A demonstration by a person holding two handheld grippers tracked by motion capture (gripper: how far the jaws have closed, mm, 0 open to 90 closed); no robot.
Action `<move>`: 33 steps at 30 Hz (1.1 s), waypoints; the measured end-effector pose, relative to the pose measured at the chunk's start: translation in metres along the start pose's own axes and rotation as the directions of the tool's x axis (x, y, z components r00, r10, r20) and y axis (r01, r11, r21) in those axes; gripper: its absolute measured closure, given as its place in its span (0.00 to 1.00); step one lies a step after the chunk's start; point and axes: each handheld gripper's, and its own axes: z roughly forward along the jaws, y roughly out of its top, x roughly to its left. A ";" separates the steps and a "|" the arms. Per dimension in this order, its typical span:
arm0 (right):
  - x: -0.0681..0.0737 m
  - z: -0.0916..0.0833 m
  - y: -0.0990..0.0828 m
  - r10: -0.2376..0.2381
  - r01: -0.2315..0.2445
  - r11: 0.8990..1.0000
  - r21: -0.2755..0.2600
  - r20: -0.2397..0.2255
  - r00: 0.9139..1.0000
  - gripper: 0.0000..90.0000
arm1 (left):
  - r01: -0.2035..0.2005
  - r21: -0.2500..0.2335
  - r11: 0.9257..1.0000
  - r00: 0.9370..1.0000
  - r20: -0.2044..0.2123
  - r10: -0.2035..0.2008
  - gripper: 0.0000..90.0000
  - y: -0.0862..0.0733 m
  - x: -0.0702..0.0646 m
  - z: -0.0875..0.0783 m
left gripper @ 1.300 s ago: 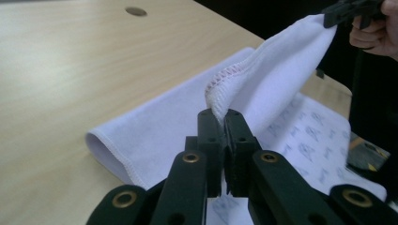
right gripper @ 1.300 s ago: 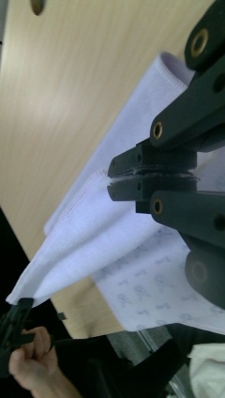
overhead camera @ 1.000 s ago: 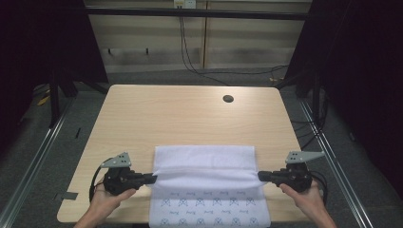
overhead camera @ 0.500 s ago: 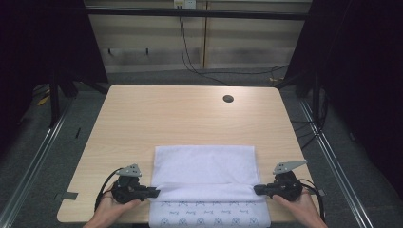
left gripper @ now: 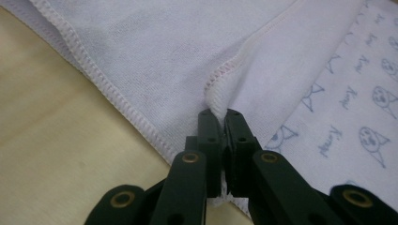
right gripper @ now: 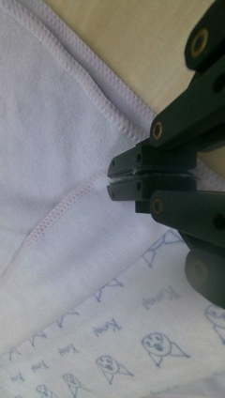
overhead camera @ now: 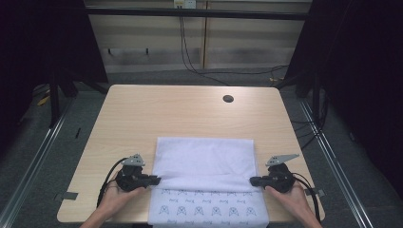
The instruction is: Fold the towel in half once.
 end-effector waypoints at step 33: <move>-0.094 0.074 0.121 0.149 -0.134 0.987 -0.090 0.190 0.970 0.98 | 0.104 -0.129 0.986 0.952 -0.274 -0.137 0.96 0.081 0.116 0.041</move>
